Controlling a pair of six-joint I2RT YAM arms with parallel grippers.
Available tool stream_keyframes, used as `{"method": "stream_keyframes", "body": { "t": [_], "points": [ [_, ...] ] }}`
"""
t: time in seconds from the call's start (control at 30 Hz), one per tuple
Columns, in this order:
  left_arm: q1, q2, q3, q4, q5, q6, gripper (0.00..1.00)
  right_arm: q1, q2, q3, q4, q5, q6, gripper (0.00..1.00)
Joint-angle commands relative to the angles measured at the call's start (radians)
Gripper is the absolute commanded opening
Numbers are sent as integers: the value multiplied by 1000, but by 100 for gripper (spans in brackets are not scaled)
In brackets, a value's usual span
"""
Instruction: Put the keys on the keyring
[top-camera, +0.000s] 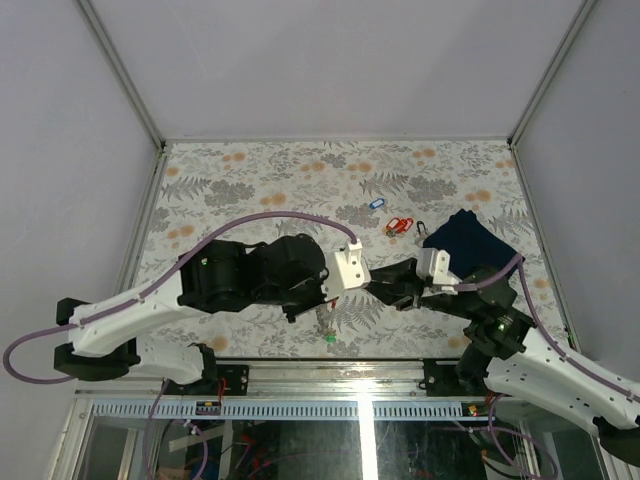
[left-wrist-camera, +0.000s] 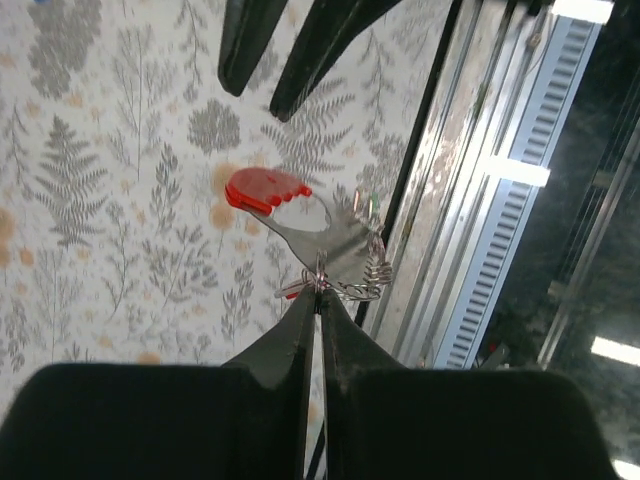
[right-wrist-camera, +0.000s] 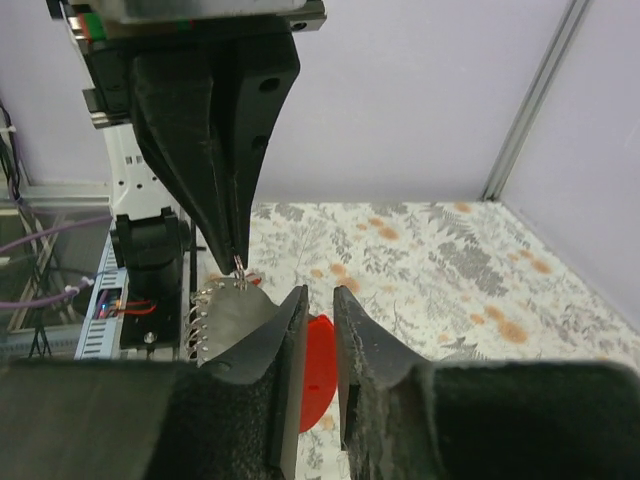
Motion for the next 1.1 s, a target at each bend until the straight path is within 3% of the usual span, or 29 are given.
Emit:
{"method": "stream_keyframes", "body": {
  "t": [0.0,0.17,0.3,0.43,0.8,1.07],
  "points": [
    [-4,38,94,-175,-62,-31,0,-9,25,-2,19,-14,44,23],
    [-5,98,124,-253,-97,-30,0,-125,59,-55,104,-148,179,26],
    [-4,116,100,-266,-132,-38,0,-263,109,-122,282,-319,365,28],
    [-5,145,42,-269,-155,-33,0,-302,166,-158,428,-403,466,31],
    [50,141,-30,-245,-81,18,0,-303,184,-251,541,-353,508,36],
    [125,153,-180,-163,-18,59,0,-303,156,-284,540,-309,510,38]
  ]
}}
